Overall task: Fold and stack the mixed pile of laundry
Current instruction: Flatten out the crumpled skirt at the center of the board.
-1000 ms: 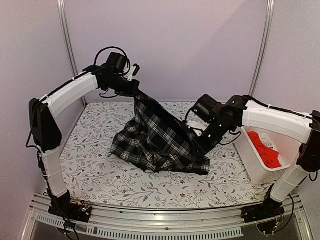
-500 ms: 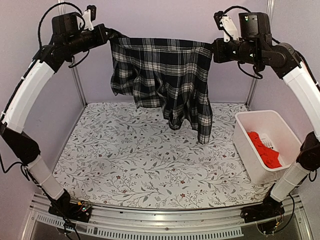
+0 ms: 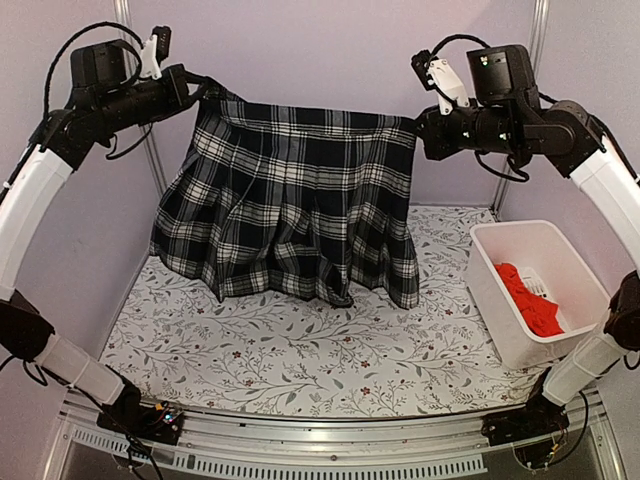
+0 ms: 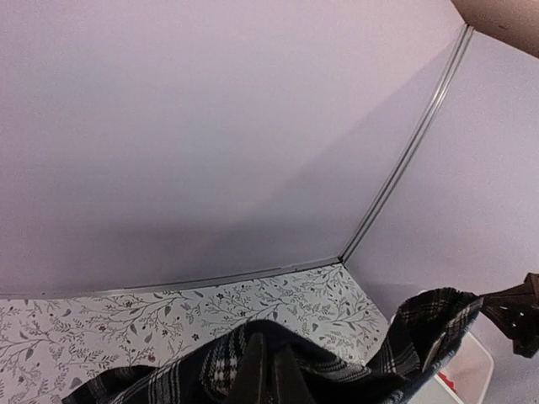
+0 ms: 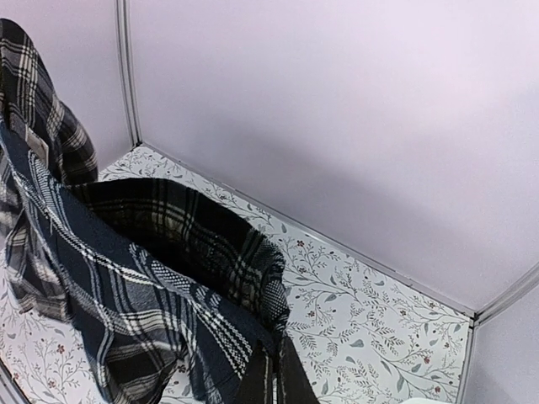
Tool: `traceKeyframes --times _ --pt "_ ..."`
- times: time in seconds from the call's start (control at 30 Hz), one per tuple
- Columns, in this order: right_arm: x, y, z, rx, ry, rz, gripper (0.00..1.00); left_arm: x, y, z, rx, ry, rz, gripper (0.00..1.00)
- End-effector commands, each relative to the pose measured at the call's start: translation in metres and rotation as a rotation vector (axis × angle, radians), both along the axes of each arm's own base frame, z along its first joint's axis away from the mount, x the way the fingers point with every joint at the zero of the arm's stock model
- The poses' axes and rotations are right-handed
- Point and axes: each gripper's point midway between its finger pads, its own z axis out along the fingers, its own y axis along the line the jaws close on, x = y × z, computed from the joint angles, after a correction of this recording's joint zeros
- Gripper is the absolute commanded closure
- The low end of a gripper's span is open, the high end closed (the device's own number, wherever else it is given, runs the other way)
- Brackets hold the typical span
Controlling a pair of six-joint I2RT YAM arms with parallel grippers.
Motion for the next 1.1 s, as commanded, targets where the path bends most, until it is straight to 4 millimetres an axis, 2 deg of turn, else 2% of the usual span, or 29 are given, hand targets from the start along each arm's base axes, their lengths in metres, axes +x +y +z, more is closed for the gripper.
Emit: traceKeyframes --times 0.0,0.03,0.07,0.13,0.17,0.23,0.27,0.3,0.33,0.37,0.43,0.47,0.5,0.53,0.57,0.63,0.67,0.7,0.73,0.77,0.8,0.83,0.87,0.9,0.93,0.97,1.0,1.03,1.07 --pt "0.045 -0.021 -0.012 -0.001 0.009 -0.13 1.0 0.036 -0.025 -0.049 0.025 0.166 -0.026 1.0" --pt "0.057 -0.018 -0.016 0.052 0.039 -0.108 1.0 0.038 -0.044 -0.052 0.041 0.147 -0.075 1.0" --pt "0.058 -0.002 -0.01 0.149 0.062 -0.028 1.0 0.037 -0.068 -0.056 0.056 0.129 -0.138 1.0" --pt "0.038 0.049 0.002 0.24 0.079 0.194 1.0 0.026 -0.121 -0.064 0.048 0.131 -0.33 1.0" --pt "0.026 0.077 -0.005 0.232 0.121 0.295 1.0 0.016 -0.147 -0.068 0.042 0.139 -0.427 1.0" --pt "0.009 0.11 -0.011 0.207 0.168 0.433 1.0 -0.002 -0.18 -0.073 0.094 0.133 -0.515 1.0" --pt "0.011 0.118 -0.021 0.199 0.196 0.451 1.0 -0.001 -0.18 -0.077 0.127 0.135 -0.482 1.0" --pt "0.018 0.113 -0.026 0.19 0.194 0.413 1.0 0.01 -0.162 -0.076 0.131 0.138 -0.401 1.0" --pt "0.037 0.093 -0.023 0.195 0.167 0.335 1.0 0.021 -0.138 -0.069 0.108 0.129 -0.329 1.0" --pt "0.052 0.072 -0.018 0.212 0.137 0.274 1.0 0.033 -0.104 -0.056 0.074 0.106 -0.22 1.0" --pt "0.071 0.009 0.027 0.274 -0.003 0.098 1.0 0.048 -0.029 -0.024 -0.006 0.016 0.026 1.0" --pt "0.081 -0.02 0.045 0.288 -0.072 -0.011 1.0 0.043 -0.001 -0.002 -0.066 -0.043 0.079 1.0" --pt "0.078 -0.03 0.064 0.325 -0.119 -0.007 1.0 0.043 0.001 0.003 -0.1 -0.072 0.032 1.0" --pt "0.069 -0.018 0.075 0.364 -0.132 0.089 1.0 0.042 -0.019 0.001 -0.117 -0.071 -0.092 1.0" --pt "0.055 0.004 0.084 0.4 -0.127 0.2 1.0 0.038 -0.053 -0.006 -0.115 -0.04 -0.24 1.0" --pt "0.027 0.064 0.07 0.417 -0.021 0.401 1.0 0.018 -0.131 -0.029 -0.04 0.031 -0.487 1.0" --pt "0.019 0.088 0.056 0.392 0.034 0.46 1.0 0.003 -0.156 -0.021 -0.003 0.009 -0.557 1.0" --pt "0.017 0.098 0.049 0.374 0.061 0.469 1.0 -0.005 -0.17 -0.024 0.031 0.012 -0.581 1.0" --pt "0.03 0.097 0.036 0.354 0.088 0.427 1.0 -0.003 -0.166 -0.025 0.05 0.022 -0.546 1.0" --pt "0.046 0.08 0.033 0.351 0.085 0.356 1.0 0.007 -0.147 -0.024 0.057 0.031 -0.448 1.0" --pt "0.062 0.056 0.032 0.359 0.072 0.274 1.0 0.02 -0.116 -0.019 0.041 0.026 -0.334 1.0" --pt "0.069 0.019 0.05 0.388 0.01 0.181 1.0 0.033 -0.078 -0.015 0.009 0.021 -0.191 1.0" --pt "0.083 -0.009 0.044 0.388 -0.015 0.08 1.0 0.044 -0.037 -0.014 -0.033 0.02 -0.039 1.0" --pt "0.082 -0.036 0.058 0.403 -0.077 0.012 1.0 0.051 -0.003 -0.013 -0.081 0.01 0.063 1.0" --pt "0.079 -0.047 0.068 0.415 -0.117 -0.005 1.0 0.046 -0.008 -0.011 -0.112 -0.012 0.011 1.0" --pt "0.07 -0.043 0.077 0.425 -0.133 0.05 1.0 0.039 -0.037 -0.008 -0.117 -0.025 -0.106 1.0" --pt "0.061 -0.021 0.075 0.439 -0.093 0.155 1.0 0.033 -0.075 -0.013 -0.084 -0.003 -0.22 1.0" --pt "0.046 0.011 0.073 0.452 -0.036 0.283 1.0 0.026 -0.115 -0.03 -0.001 0.052 -0.318 1.0" --pt "0.039 0.051 0.054 0.444 0.057 0.392 1.0 0.02 -0.144 -0.041 0.046 0.09 -0.396 1.0"
